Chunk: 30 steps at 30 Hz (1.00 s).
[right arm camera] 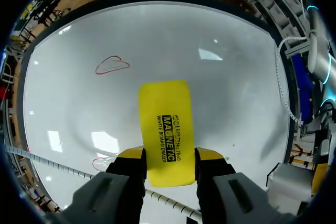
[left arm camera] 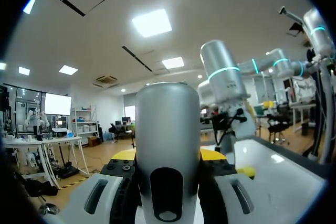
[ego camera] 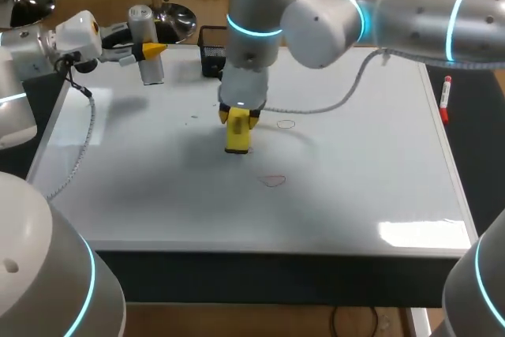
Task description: Pick up the inspection probe, press it on each red-marked spot on the whiteboard one by one, put down the probe, pick up the eraser, and wipe off all the red marks.
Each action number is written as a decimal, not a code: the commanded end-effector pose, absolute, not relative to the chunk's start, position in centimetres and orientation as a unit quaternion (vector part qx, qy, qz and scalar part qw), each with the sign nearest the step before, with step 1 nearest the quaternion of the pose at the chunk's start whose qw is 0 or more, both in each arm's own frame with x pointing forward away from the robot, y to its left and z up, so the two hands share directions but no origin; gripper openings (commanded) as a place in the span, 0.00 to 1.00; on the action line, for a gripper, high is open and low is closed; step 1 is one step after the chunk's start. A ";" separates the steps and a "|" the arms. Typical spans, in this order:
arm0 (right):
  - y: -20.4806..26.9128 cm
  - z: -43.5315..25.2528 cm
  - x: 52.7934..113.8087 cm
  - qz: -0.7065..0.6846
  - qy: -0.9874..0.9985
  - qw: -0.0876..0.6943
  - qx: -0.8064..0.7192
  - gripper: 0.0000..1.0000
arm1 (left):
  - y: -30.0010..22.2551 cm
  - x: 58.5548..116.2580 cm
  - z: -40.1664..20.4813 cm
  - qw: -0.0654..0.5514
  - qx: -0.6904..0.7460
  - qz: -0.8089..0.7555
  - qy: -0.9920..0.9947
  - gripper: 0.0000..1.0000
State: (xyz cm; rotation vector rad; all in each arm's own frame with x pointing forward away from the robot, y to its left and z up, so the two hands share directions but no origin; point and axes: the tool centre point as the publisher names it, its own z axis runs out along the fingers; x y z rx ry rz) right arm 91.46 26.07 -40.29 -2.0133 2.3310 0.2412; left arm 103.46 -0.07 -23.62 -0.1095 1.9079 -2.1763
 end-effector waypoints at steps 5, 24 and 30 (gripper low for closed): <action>28.4 -41.5 90.7 0.075 0.755 -0.005 -0.651 0.00 | -0.1 103.4 -23.5 0.123 -0.037 -0.746 0.654 0.00; 28.2 -44.1 88.9 0.063 0.754 -0.048 -0.652 0.00 | -0.1 103.4 -23.5 0.123 -0.037 -0.746 0.654 0.00; 27.3 -45.2 88.6 0.064 0.759 -0.060 -0.645 0.00 | -0.1 103.4 -23.5 0.123 -0.037 -0.746 0.654 0.00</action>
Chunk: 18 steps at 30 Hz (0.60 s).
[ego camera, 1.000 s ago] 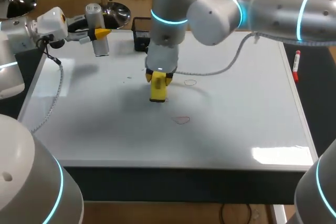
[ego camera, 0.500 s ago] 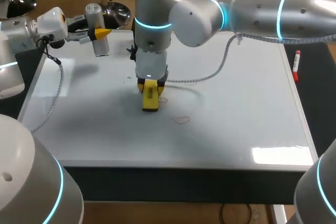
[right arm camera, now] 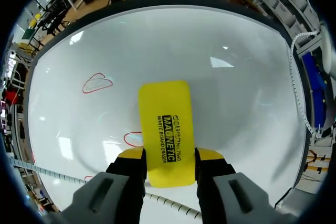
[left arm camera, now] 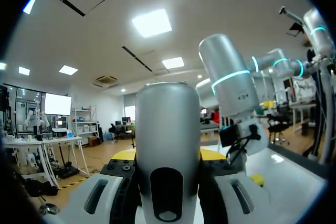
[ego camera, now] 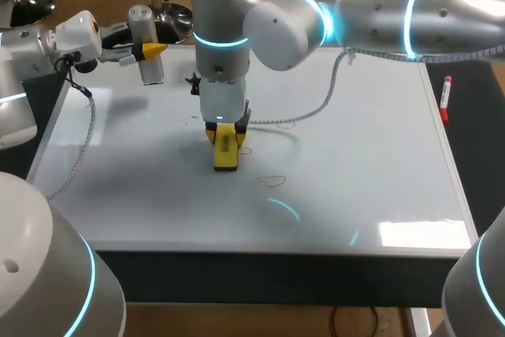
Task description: Pick up the inspection probe, press it on each red-marked spot on the whiteboard one by one, put down the probe, pick up the eraser, and wipe off all the red marks.
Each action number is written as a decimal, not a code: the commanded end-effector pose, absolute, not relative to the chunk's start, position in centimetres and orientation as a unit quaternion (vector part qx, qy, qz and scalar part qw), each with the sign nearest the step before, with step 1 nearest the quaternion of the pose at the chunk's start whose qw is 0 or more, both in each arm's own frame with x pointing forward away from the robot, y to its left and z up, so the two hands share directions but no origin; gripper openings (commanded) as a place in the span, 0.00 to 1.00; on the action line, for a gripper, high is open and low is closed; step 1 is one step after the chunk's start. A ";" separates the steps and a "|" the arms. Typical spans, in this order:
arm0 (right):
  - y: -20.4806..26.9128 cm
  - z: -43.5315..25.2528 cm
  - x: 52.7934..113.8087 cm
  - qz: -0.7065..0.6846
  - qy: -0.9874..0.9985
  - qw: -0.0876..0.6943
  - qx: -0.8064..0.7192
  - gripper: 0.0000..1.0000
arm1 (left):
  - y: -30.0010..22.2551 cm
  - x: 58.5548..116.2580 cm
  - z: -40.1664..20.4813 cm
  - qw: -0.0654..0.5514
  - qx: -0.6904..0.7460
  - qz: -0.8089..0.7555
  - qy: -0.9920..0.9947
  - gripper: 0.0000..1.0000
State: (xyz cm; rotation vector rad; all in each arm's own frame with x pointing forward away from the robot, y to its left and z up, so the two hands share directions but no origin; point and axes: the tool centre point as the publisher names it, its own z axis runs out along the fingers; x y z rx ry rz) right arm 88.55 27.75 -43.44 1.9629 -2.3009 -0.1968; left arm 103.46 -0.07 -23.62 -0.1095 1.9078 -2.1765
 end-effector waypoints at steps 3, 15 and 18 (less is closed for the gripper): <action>26.6 -45.8 88.6 -0.064 -0.764 0.064 0.639 0.00 | -0.1 103.4 -23.5 0.123 -0.037 -0.746 0.654 0.00; 23.9 -47.4 88.3 -0.064 -0.788 0.076 0.608 0.00 | -0.1 103.4 -23.5 0.123 -0.037 -0.746 0.654 0.00; 23.1 -47.8 88.2 -0.060 -0.793 0.080 0.601 0.00 | -0.1 103.4 -23.5 0.123 -0.037 -0.746 0.654 0.00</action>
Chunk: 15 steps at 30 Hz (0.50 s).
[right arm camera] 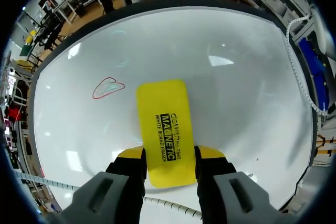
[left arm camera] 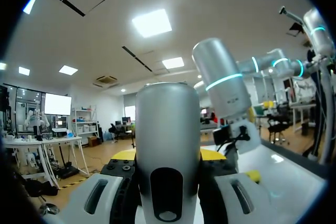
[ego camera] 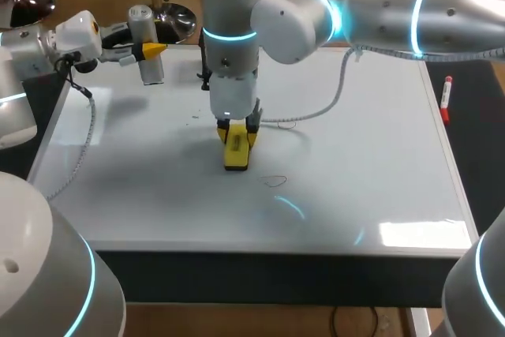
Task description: Pick up the inspection probe, press it on each red-marked spot on the whiteboard one by one, put down the probe, pick up the eraser, and wipe off all the red marks.
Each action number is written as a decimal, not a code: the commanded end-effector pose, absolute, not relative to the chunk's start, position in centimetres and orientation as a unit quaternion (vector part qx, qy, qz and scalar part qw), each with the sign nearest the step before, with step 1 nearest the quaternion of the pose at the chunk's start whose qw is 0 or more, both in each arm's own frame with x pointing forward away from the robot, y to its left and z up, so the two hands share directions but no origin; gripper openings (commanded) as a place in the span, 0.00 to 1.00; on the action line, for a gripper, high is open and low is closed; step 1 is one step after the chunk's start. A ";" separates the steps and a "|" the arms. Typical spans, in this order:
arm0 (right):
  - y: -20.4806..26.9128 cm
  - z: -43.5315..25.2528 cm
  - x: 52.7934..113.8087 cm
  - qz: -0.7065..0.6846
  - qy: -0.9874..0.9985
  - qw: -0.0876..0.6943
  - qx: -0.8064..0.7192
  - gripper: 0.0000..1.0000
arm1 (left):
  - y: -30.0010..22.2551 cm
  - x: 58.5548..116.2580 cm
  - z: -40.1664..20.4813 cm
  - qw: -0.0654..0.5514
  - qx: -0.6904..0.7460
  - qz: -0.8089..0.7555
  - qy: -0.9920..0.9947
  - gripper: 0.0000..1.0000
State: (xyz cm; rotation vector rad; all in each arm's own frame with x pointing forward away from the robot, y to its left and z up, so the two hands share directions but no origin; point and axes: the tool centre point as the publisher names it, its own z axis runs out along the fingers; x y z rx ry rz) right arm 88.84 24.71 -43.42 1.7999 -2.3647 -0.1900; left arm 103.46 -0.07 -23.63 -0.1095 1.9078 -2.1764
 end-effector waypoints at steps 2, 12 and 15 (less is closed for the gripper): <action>22.7 -48.0 88.1 -0.060 -0.795 0.082 0.598 0.00 | -0.1 103.4 -23.5 0.123 -0.037 -0.746 0.654 0.00; 21.6 -48.5 87.7 -0.048 -0.800 0.091 0.591 0.00 | -0.1 103.4 -23.5 0.123 -0.037 -0.746 0.654 0.00; 21.3 -47.6 87.9 -0.041 -0.803 0.083 0.589 0.00 | -0.1 103.4 -23.5 0.123 -0.037 -0.746 0.654 0.00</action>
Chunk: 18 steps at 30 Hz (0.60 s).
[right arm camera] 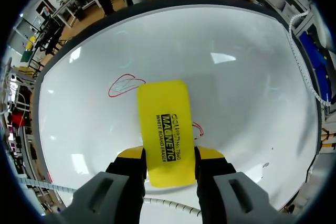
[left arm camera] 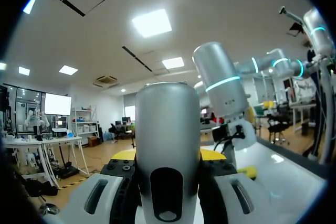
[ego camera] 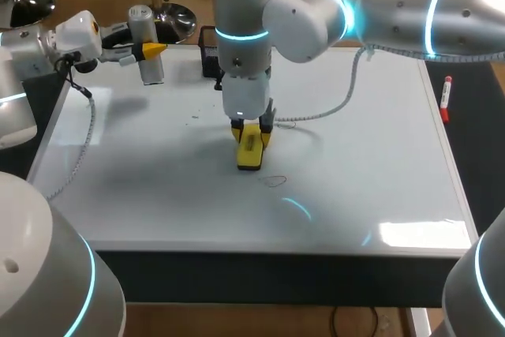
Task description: Pick up the inspection probe, press it on each red-marked spot on the whiteboard one by one, put down the probe, pick up the eraser, and wipe off all the red marks.
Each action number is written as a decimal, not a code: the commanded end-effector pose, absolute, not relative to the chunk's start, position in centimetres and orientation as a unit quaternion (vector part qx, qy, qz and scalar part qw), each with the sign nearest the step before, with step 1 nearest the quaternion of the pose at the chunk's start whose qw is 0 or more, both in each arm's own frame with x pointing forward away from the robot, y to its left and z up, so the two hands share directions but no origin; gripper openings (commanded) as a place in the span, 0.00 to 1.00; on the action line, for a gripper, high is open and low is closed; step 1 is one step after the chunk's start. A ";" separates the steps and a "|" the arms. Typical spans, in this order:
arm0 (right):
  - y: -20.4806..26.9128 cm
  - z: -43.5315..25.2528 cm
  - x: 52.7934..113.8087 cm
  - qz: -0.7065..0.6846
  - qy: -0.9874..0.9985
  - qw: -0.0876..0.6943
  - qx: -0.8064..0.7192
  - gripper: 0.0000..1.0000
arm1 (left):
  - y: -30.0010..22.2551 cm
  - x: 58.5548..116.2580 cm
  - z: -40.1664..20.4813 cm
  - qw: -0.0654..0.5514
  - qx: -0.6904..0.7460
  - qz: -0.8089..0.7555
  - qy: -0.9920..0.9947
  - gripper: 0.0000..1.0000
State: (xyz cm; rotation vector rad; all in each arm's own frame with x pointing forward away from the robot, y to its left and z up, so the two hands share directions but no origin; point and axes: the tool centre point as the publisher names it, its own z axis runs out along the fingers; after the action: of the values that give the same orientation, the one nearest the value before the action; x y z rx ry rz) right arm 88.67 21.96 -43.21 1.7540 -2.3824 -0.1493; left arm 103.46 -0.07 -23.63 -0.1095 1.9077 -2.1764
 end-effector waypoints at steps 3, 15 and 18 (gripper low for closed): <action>21.3 -45.4 88.0 -0.035 -0.801 0.068 0.593 0.00 | -0.1 103.4 -23.5 0.123 -0.037 -0.746 0.654 0.00; 22.9 -36.4 89.4 -0.021 -0.784 -0.013 0.620 0.00 | -0.1 103.4 -23.5 0.123 -0.037 -0.746 0.654 0.00; 24.4 -36.6 89.1 -0.026 -0.777 -0.015 0.629 0.00 | -0.1 103.4 -23.5 0.123 -0.037 -0.746 0.654 0.00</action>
State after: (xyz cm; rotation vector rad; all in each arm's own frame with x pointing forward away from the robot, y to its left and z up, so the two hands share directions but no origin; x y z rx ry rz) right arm 89.62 24.19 -37.31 1.9841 -2.4619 -0.1054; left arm 103.46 -0.07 -23.63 -0.1095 1.9078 -2.1766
